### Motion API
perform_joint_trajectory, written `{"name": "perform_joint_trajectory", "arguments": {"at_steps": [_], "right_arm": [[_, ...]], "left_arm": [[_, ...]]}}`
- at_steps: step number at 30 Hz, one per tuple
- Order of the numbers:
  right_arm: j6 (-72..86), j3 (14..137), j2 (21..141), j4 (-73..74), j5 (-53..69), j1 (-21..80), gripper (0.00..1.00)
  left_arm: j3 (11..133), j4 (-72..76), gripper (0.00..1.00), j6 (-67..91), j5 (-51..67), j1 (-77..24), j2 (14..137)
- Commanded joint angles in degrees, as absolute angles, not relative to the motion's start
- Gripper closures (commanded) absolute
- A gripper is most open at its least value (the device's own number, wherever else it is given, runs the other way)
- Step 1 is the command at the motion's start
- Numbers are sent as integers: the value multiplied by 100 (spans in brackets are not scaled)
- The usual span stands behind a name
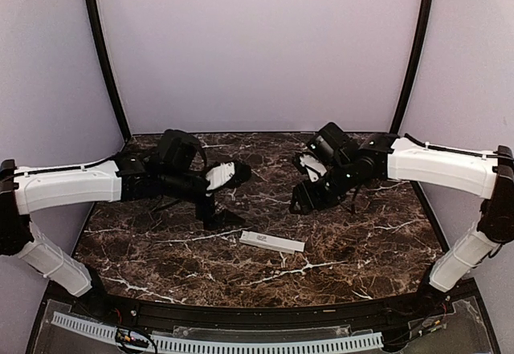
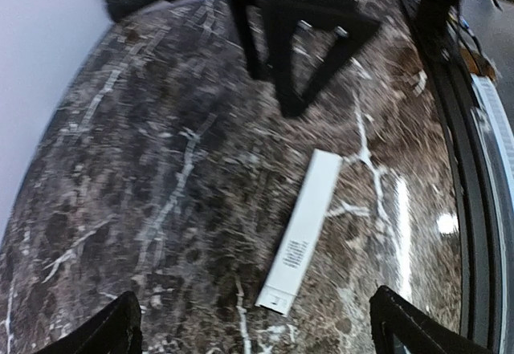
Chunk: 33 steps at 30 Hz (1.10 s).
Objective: Load the batteries into the remote control
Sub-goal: Place the battery cover on the remote control without the battery cover, then load the battery cover onto the remote control without the battery cover.
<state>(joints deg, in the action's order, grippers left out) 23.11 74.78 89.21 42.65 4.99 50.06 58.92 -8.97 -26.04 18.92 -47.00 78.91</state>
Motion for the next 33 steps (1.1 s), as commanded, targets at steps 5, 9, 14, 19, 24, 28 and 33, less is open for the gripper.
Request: {"name": "perform_joint_trajectory", "arguments": {"at_steps": [5, 9, 14, 19, 24, 28, 33], "right_arm": [[4372, 5853, 8524, 3144, 1228, 4869, 46], [4666, 5620, 8542, 3382, 850, 4869, 58], [4746, 5494, 8733, 3547, 544, 4869, 87], [4726, 5527, 9077, 3576, 489, 4869, 100], [4685, 5538, 9150, 3578, 464, 4878, 100], [4629, 5544, 9192, 3534, 466, 4878, 100], [4580, 5560, 9250, 3565, 459, 4878, 100]], "left_arm": [[6246, -1857, 3, -4374, 2329, -5222, 9200], [6298, -1707, 5, -4425, 2078, -5229, 9541], [6089, -1401, 6, -4531, 1717, -5077, 9733], [6192, -1477, 15, -4614, 1592, -4853, 10033], [6000, -1441, 15, -4784, 1597, -4748, 10092], [5984, -1202, 17, -4686, 1518, -4736, 10273], [6228, -1386, 29, -4522, 1503, -4737, 10625]]}}
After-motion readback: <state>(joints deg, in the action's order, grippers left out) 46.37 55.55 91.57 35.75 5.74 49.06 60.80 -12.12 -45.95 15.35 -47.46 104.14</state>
